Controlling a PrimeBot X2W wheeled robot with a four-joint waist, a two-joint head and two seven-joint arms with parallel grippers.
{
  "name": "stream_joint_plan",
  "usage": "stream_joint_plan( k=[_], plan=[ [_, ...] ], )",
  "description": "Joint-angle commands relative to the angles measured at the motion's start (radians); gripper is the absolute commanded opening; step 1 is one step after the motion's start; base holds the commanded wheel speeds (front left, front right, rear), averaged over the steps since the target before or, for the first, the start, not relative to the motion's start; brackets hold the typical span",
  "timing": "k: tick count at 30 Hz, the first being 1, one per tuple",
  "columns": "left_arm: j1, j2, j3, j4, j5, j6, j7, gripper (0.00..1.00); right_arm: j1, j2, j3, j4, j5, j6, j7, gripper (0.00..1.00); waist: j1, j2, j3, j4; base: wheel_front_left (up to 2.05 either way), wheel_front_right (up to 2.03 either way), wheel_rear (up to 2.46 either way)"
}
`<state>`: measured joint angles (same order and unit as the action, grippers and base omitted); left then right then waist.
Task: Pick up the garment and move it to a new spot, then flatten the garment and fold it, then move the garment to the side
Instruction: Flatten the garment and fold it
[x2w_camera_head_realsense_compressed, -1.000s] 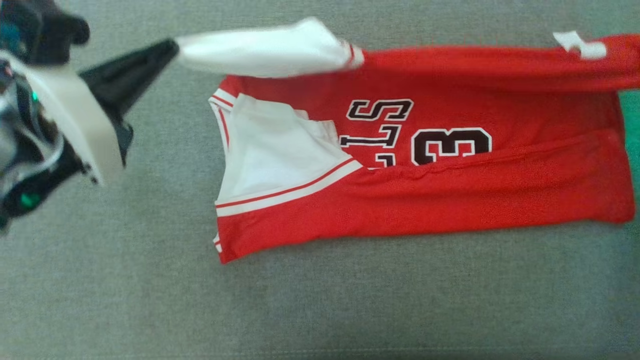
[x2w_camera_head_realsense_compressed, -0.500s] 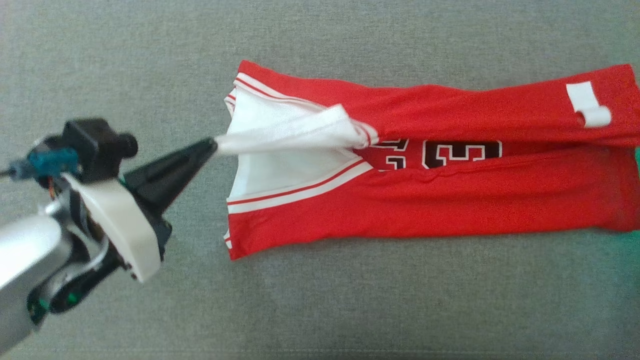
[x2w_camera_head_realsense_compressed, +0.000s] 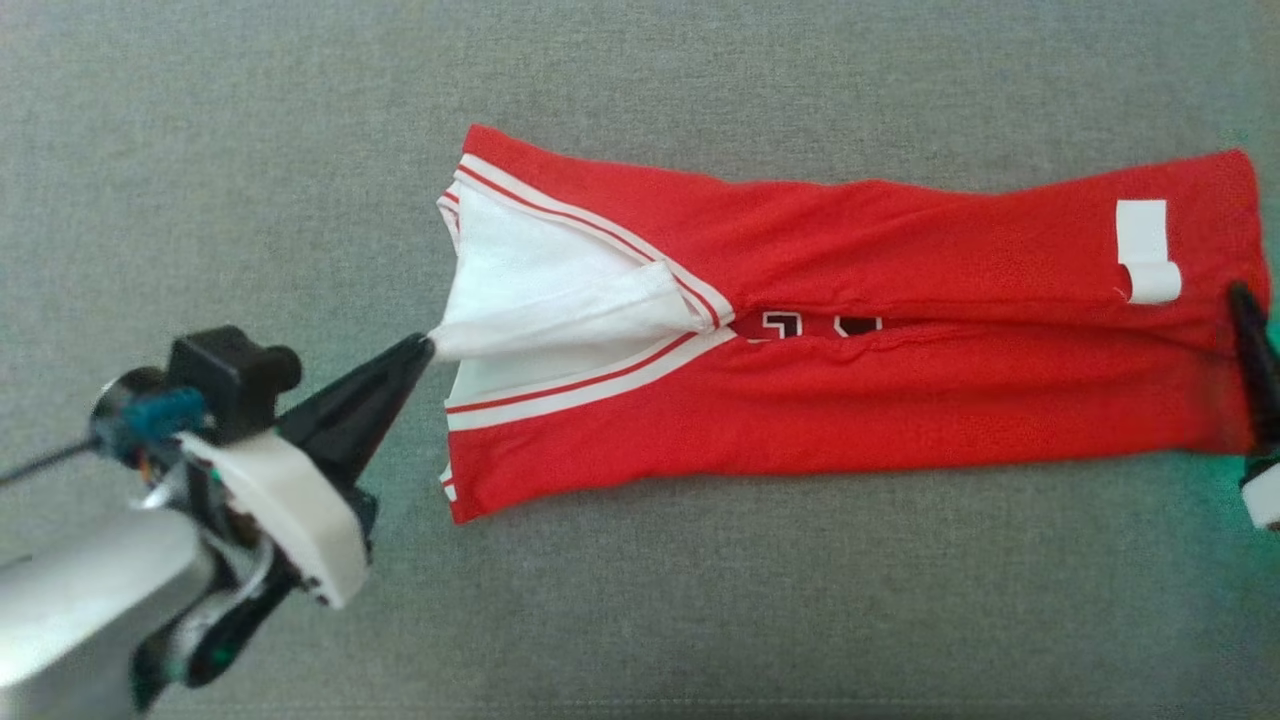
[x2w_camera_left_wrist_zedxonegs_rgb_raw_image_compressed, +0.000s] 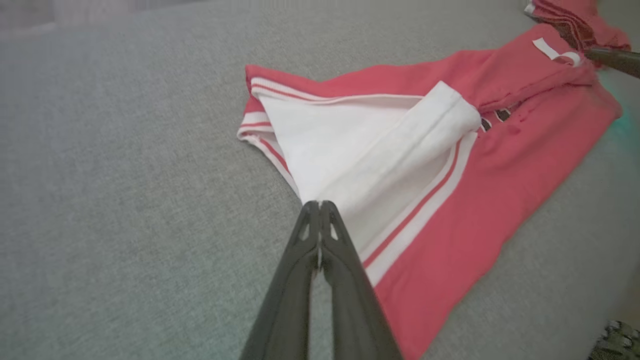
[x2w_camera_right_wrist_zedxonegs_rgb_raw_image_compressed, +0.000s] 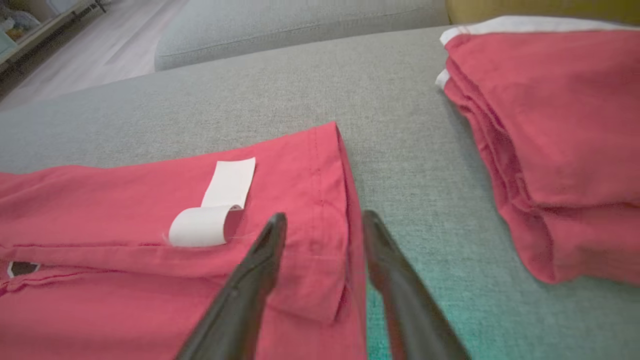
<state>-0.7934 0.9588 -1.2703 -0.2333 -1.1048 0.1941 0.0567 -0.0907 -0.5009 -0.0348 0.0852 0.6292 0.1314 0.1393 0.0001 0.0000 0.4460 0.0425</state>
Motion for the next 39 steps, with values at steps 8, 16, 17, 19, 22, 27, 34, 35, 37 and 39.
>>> stream_joint_plan(
  k=[8, 16, 17, 19, 22, 27, 34, 35, 37, 39],
  plan=[
    [0.135, -0.193, 0.127, 0.136, 0.098, 0.237, -0.306, 1.00, 0.043, 0.125, -0.105, 0.004, -0.132, -0.001, -0.150, 1.00, -0.0001, 0.0000, -0.071, 0.015, 0.00, 0.00, 0.00],
    [0.415, -0.462, 0.392, 0.179, 0.420, 0.360, -0.318, 1.00, 0.091, 0.278, -0.186, 0.038, -0.205, -0.001, -0.202, 1.00, -0.0001, 0.0000, -0.162, 0.066, 0.00, 0.00, 0.00],
    [0.441, -0.487, 0.411, 0.178, 0.458, 0.361, -0.318, 1.00, 0.087, 0.287, -0.202, 0.049, -0.206, -0.001, -0.201, 1.00, -0.0001, 0.0000, -0.169, 0.075, 0.00, 0.00, 0.00],
    [0.487, -0.530, 0.445, 0.175, 0.525, 0.358, -0.318, 1.00, 0.072, 0.299, -0.221, 0.072, -0.201, -0.001, -0.188, 1.00, -0.0001, 0.0000, -0.176, 0.090, 0.00, 0.00, 0.00],
    [0.539, -0.582, 0.491, 0.170, 0.609, 0.354, -0.318, 1.00, 0.037, 0.300, -0.245, 0.116, -0.204, -0.001, -0.158, 1.00, -0.0001, 0.0000, -0.178, 0.111, 0.00, 0.00, 0.00],
    [0.583, -0.638, 0.528, 0.164, 0.692, 0.321, -0.318, 1.00, -0.004, 0.300, -0.291, 0.188, -0.206, -0.001, -0.110, 1.00, -0.0001, 0.0000, -0.178, 0.143, 0.00, 0.00, 0.00],
    [0.624, -0.694, 0.584, 0.181, 0.765, 0.259, -0.318, 1.00, -0.008, 0.330, -0.374, 0.262, -0.277, -0.001, -0.018, 1.00, -0.0001, 0.0000, -0.186, 0.175, 0.00, 0.00, 0.00],
    [0.629, -0.699, 0.593, 0.183, 0.772, 0.251, -0.318, 1.00, -0.008, 0.337, -0.385, 0.269, -0.284, -0.001, -0.010, 1.00, -0.0001, 0.0000, -0.188, 0.177, 0.00, 0.00, 0.00],
    [0.637, -0.707, 0.611, 0.186, 0.784, 0.239, -0.318, 1.00, -0.007, 0.351, -0.399, 0.273, -0.294, -0.001, -0.003, 1.00, -0.0001, 0.0000, -0.194, 0.179, 0.00, 0.00, 0.00],
    [0.646, -0.716, 0.629, 0.187, 0.796, 0.227, -0.318, 1.00, -0.005, 0.364, -0.399, 0.276, -0.297, -0.001, 0.006, 1.00, -0.0001, 0.0000, -0.199, 0.178, 0.00, 0.00, 0.00]
  ],
)
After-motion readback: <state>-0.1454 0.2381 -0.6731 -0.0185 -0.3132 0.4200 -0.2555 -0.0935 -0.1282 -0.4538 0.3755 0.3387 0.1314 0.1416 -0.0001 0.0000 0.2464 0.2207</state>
